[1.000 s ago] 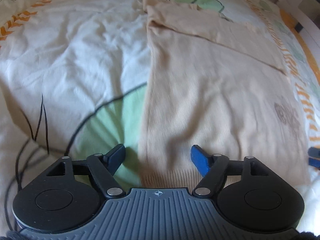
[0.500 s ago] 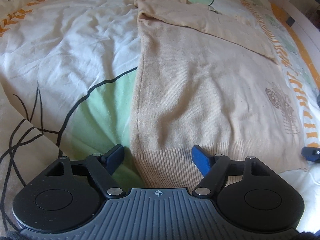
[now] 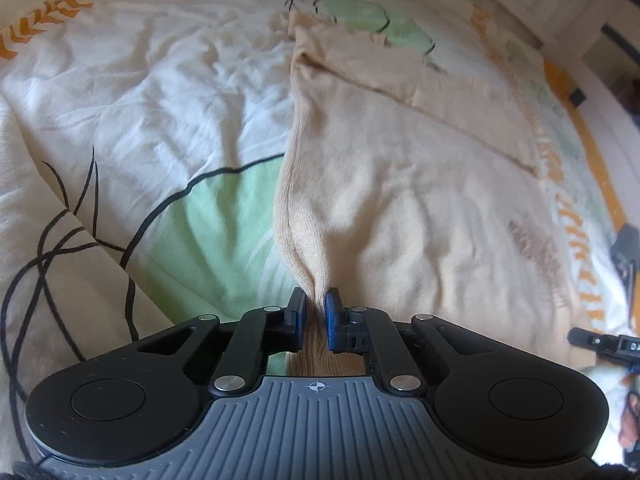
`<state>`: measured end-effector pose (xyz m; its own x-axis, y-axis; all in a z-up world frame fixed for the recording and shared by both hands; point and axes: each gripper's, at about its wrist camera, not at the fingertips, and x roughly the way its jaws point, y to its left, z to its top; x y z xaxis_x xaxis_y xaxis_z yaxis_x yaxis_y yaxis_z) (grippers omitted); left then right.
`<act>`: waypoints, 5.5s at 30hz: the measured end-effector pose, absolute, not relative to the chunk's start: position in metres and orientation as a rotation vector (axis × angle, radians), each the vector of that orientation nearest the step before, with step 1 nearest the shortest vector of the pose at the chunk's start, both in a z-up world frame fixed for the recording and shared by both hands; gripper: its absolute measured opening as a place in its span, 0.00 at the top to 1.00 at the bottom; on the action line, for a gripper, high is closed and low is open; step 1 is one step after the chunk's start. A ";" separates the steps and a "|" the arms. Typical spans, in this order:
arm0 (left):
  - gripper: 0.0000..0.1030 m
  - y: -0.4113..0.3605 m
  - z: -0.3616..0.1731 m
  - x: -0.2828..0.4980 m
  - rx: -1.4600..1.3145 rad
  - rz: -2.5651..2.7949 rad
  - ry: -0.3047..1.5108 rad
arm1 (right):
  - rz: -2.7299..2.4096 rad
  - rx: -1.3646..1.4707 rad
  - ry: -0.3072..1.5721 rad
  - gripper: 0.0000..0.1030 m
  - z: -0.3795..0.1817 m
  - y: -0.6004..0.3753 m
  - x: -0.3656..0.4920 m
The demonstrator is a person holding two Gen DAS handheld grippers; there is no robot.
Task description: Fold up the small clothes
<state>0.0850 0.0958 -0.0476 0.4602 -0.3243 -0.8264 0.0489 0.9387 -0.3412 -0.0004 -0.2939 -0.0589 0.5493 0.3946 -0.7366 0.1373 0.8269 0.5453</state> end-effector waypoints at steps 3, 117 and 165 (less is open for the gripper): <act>0.90 0.098 -0.040 0.083 -0.329 -0.245 1.034 | 0.188 0.625 0.927 0.88 -0.049 -0.298 0.000; 0.21 0.040 -0.070 0.395 0.026 -0.015 0.951 | 0.071 0.074 0.770 0.00 -0.088 -0.268 0.280; 0.15 0.012 -0.096 0.218 0.122 -0.235 0.676 | 0.057 0.316 0.603 0.00 -0.106 -0.306 0.143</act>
<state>0.2179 0.0116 -0.0964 0.7549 -0.1751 -0.6320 0.2541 0.9665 0.0358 0.1432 -0.3055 -0.1057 0.8238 0.1444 -0.5482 0.0389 0.9504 0.3087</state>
